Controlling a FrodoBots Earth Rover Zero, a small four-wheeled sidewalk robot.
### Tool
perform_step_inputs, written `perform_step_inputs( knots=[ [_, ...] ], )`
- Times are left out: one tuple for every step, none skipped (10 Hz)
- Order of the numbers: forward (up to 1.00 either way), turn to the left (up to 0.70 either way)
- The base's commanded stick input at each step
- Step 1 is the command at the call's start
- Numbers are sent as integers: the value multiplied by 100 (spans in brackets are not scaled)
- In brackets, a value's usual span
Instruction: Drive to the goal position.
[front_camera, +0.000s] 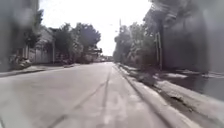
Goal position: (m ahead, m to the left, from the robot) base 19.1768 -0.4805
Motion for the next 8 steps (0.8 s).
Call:
perform_step_inputs(
  knots=[
    [100, 0],
    [100, 0],
    [100, 0],
    [100, 0],
    [100, 0],
    [100, 0],
    [100, 0],
    [100, 0]
  ],
)
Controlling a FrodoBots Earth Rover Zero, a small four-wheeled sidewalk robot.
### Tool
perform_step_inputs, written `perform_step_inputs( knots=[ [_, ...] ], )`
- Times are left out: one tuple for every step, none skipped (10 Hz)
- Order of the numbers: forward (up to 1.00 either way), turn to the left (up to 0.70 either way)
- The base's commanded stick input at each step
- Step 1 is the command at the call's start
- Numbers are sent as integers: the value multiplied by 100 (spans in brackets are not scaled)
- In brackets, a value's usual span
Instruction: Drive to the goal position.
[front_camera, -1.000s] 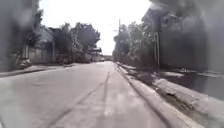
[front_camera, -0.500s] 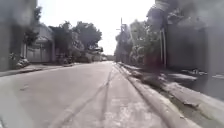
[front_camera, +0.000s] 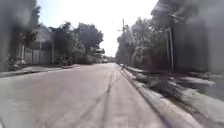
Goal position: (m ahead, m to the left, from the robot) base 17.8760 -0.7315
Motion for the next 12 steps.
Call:
perform_step_inputs(
  knots=[
    [100, 0],
    [100, 0],
    [100, 0],
    [100, 0],
    [100, 0],
    [100, 0],
    [100, 0],
    [100, 0],
    [100, 0],
    [100, 0],
    [100, 0],
    [100, 0]
  ],
)
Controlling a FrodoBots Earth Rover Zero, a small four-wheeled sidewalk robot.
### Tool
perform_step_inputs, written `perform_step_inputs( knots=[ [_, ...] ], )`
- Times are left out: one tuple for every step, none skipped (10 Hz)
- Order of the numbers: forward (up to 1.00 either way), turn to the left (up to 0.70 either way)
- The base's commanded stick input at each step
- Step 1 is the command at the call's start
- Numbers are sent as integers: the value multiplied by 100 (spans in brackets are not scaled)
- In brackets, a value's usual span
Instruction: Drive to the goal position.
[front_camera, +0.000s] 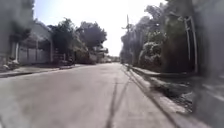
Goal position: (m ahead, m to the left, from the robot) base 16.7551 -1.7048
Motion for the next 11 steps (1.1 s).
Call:
perform_step_inputs(
  knots=[
    [100, 0],
    [100, 0],
    [100, 0],
    [100, 0],
    [100, 0],
    [100, 0],
    [100, 0],
    [100, 0],
    [100, 0],
    [100, 0],
    [100, 0]
  ],
)
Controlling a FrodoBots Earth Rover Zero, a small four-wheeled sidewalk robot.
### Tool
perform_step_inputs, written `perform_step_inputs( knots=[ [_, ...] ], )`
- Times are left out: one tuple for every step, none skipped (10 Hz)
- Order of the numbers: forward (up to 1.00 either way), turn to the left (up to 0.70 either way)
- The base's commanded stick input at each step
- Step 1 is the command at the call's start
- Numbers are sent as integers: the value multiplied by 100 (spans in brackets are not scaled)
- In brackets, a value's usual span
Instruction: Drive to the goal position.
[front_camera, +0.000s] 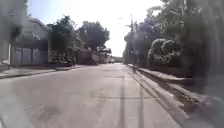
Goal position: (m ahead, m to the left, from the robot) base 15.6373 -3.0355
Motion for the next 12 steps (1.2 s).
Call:
perform_step_inputs(
  knots=[
    [100, 0],
    [100, 0],
    [100, 0],
    [100, 0],
    [100, 0],
    [100, 0],
    [100, 0],
    [100, 0],
    [100, 0],
    [100, 0],
    [100, 0],
    [100, 0]
  ],
)
